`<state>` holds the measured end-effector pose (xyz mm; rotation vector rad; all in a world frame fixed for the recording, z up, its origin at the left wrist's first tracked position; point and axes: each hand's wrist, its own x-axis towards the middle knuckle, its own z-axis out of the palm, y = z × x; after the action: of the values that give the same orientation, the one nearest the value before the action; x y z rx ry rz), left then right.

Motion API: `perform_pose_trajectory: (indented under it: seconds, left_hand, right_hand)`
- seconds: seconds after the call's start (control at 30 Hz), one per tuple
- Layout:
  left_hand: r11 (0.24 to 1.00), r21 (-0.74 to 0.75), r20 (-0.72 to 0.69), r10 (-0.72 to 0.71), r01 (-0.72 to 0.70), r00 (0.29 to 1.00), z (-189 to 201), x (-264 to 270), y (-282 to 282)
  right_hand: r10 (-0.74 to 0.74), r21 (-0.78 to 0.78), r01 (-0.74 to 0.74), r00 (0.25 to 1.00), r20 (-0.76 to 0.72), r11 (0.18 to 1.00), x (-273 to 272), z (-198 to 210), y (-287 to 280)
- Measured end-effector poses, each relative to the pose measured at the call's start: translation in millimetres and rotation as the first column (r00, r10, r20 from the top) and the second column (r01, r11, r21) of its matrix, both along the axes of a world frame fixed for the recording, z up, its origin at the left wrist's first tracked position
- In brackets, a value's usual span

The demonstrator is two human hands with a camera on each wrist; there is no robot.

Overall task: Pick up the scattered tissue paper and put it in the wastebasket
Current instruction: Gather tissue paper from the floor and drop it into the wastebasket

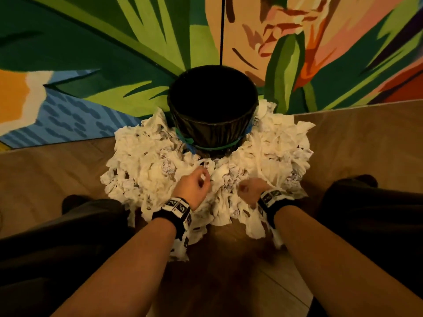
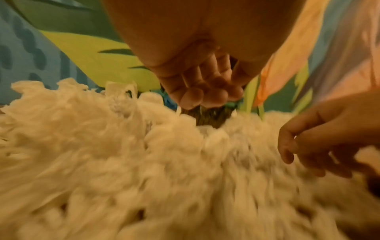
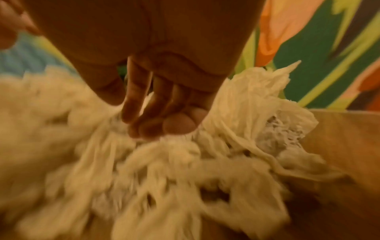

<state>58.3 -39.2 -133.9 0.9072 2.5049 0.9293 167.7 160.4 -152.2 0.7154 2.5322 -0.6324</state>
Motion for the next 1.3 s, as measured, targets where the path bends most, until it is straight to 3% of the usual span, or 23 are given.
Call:
perform_pose_trajectory:
  seconds: [0.07, 0.2, 0.3, 0.43, 0.57, 0.7, 0.83, 0.9, 1.0, 1.07, 1.13, 1.17, 1.2, 1.27, 1.3]
  left_hand:
    - [0.953, -0.264, 0.017, -0.147, 0.147, 0.989, -22, 14, -9]
    - [0.71, -0.632, 0.082, -0.339, 0.312, 0.937, -63, 36, -38]
    - [0.62, -0.711, 0.13, -0.349, 0.333, 0.928, -85, 43, -55]
    - [0.574, -0.748, 0.13, -0.364, 0.333, 0.922, -90, 41, -53]
    - [0.608, -0.714, 0.129, -0.373, 0.347, 0.919, -87, 43, -40]
    - [0.625, -0.693, 0.149, -0.362, 0.359, 0.92, -78, 46, -33]
    - [0.824, -0.471, 0.193, -0.253, 0.315, 0.948, -73, 45, -34]
    - [0.917, -0.336, 0.227, -0.142, 0.214, 0.964, -73, 43, -34]
    - [0.986, -0.154, 0.306, -0.012, 0.062, 0.952, -68, 38, -31]
    - [0.998, -0.03, 0.354, 0.068, -0.061, 0.933, -64, 31, -26]
    - [0.988, 0.013, 0.301, 0.142, -0.153, 0.943, -58, 22, -21]
    - [0.981, 0.026, 0.286, 0.179, -0.195, 0.941, -57, 17, -20]
    - [0.972, 0.059, 0.299, 0.201, -0.229, 0.933, -56, 15, -19]
    - [0.948, 0.113, 0.344, 0.244, -0.298, 0.907, -56, 10, -22]
    - [0.941, 0.109, 0.33, 0.271, -0.322, 0.904, -58, 9, -25]
  right_hand:
    - [0.094, 0.061, -0.107, 0.976, 0.196, 0.992, 19, -25, -11]
    - [0.108, 0.019, -0.123, 0.926, 0.363, 0.992, 50, -55, -14]
    - [0.101, 0.007, -0.114, 0.905, 0.414, 0.993, 59, -59, -13]
    - [0.057, 0.077, -0.08, 0.963, 0.265, 0.994, 59, -59, -13]
    - [0.026, -0.079, -0.006, 0.966, 0.258, 0.997, 54, -55, -14]
    - [-0.117, -0.117, 0.125, 0.99, 0.073, 0.985, 55, -47, -13]
    - [-0.226, -0.162, 0.224, 0.974, 0.006, 0.961, 53, -38, -7]
    - [-0.372, -0.25, 0.347, 0.927, -0.058, 0.904, 52, -35, -6]
    - [-0.535, -0.328, 0.475, 0.836, -0.121, 0.816, 46, -30, -4]
    - [-0.626, -0.424, 0.534, 0.772, -0.107, 0.731, 39, -26, -5]
    - [-0.724, -0.599, 0.554, 0.687, -0.064, 0.579, 31, -23, -7]
    - [-0.738, -0.617, 0.555, 0.672, -0.063, 0.558, 27, -23, -9]
    - [-0.713, -0.566, 0.552, 0.696, -0.091, 0.612, 25, -23, -10]
    - [-0.5, -0.248, 0.461, 0.857, -0.126, 0.852, 24, -23, -13]
    - [-0.36, -0.1, 0.351, 0.929, -0.089, 0.931, 28, -25, -16]
